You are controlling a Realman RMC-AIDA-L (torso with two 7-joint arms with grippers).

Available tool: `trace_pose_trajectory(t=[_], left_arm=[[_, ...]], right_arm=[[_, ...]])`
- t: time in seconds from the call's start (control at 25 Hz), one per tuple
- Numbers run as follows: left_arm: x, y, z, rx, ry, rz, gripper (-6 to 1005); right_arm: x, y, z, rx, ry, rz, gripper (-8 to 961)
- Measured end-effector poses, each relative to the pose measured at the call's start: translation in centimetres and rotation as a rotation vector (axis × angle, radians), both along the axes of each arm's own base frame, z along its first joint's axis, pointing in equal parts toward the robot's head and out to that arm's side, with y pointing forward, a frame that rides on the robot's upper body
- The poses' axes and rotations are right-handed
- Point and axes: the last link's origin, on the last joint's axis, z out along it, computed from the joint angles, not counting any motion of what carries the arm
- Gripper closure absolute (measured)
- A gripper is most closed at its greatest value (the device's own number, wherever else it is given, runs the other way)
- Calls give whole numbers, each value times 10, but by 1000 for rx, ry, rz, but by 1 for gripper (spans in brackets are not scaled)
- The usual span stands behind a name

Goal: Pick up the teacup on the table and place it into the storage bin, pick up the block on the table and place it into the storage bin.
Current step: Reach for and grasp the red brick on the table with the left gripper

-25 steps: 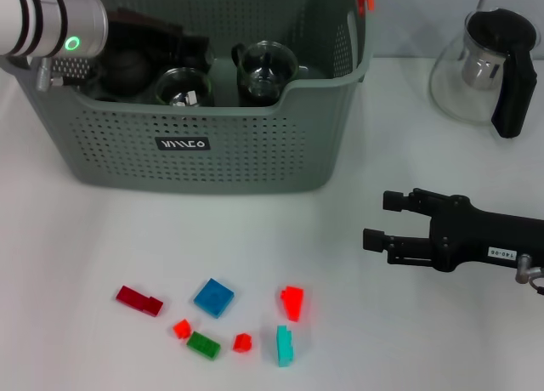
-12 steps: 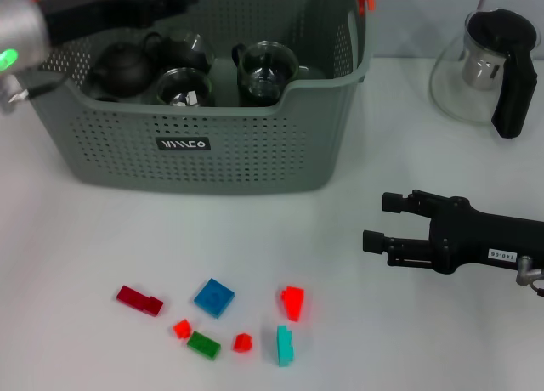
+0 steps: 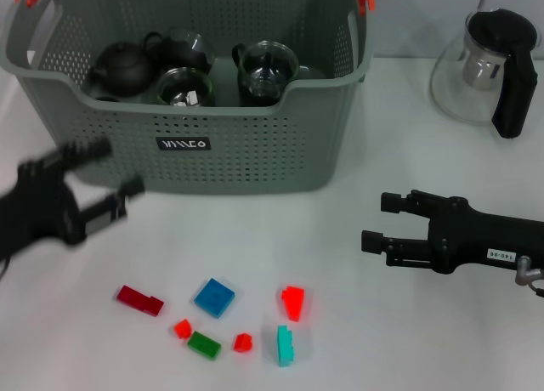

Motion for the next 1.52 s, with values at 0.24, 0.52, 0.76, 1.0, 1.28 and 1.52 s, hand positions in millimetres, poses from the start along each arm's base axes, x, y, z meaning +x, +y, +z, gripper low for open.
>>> trace_pose_trajectory(t=[0.24, 0.52, 0.76, 1.0, 1.28, 1.52], left_arm=[[-30, -51, -16, 34, 136, 22, 317], [-49, -65, -19, -122, 179, 143, 332], [-49, -59, -28, -289, 175, 202, 436], [-47, -52, -37, -335, 186, 208, 430], [-48, -44, -43, -328, 203, 229, 430], [-48, -38, -47, -328, 212, 233, 431]], right_arm=[[0, 0, 0, -6, 3, -11, 27], [0, 1, 0, -5, 2, -12, 27], [0, 0, 0, -5, 3, -14, 27], [2, -1, 0, -4, 1, -18, 27], [3, -1, 0, -3, -5, -22, 27], [4, -1, 1, -4, -8, -22, 27]])
